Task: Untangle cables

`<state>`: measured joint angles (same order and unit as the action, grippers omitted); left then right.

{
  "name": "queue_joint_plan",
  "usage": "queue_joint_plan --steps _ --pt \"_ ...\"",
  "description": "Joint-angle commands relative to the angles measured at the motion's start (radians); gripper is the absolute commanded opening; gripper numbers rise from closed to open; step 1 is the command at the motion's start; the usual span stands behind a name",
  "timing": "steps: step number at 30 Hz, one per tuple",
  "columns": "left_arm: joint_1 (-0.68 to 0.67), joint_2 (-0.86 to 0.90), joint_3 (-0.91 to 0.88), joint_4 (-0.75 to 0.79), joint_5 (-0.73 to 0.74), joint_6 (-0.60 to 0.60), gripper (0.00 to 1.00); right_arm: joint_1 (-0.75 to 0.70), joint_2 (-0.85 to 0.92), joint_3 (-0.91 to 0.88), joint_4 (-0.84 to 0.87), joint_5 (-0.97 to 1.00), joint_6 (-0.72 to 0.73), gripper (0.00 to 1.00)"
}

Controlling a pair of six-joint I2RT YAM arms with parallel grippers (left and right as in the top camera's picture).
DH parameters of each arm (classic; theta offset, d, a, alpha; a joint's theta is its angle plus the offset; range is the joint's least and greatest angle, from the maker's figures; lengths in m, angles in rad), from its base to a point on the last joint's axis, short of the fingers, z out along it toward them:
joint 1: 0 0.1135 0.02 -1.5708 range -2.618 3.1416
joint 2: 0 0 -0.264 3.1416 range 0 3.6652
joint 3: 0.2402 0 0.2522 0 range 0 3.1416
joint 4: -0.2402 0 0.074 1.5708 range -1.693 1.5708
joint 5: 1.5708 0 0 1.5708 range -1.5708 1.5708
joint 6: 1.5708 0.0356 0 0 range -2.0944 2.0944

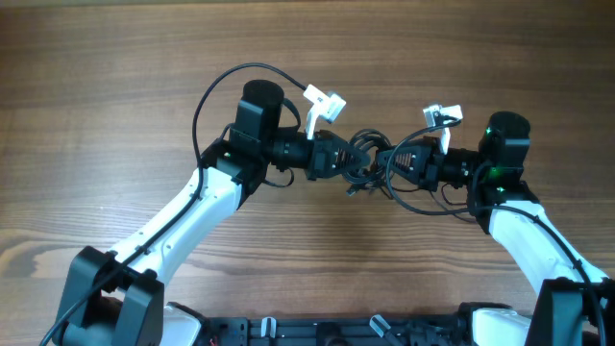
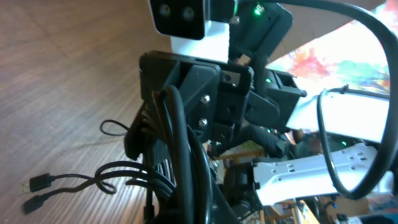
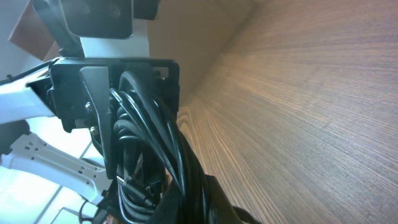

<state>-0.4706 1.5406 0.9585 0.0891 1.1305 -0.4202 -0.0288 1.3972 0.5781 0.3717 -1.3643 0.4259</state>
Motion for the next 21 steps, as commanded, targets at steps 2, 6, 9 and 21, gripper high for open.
queue_joint_plan --steps 2,6,9,21 --pt "0.004 -0.022 0.01 0.003 -0.194 -0.13 0.22 0.002 0.011 0.003 -0.003 0.096 -0.004 0.04" --pt "0.024 -0.022 0.01 -0.017 -0.439 -0.398 0.53 0.003 0.011 0.003 -0.053 0.272 -0.005 0.04" --pt "0.023 -0.022 0.01 -0.079 -0.585 -0.612 0.6 0.003 0.011 0.003 -0.086 0.413 -0.005 0.04" --pt "-0.121 -0.02 0.01 -0.154 -0.79 -0.79 0.54 0.003 0.011 0.003 -0.074 0.493 -0.01 0.05"
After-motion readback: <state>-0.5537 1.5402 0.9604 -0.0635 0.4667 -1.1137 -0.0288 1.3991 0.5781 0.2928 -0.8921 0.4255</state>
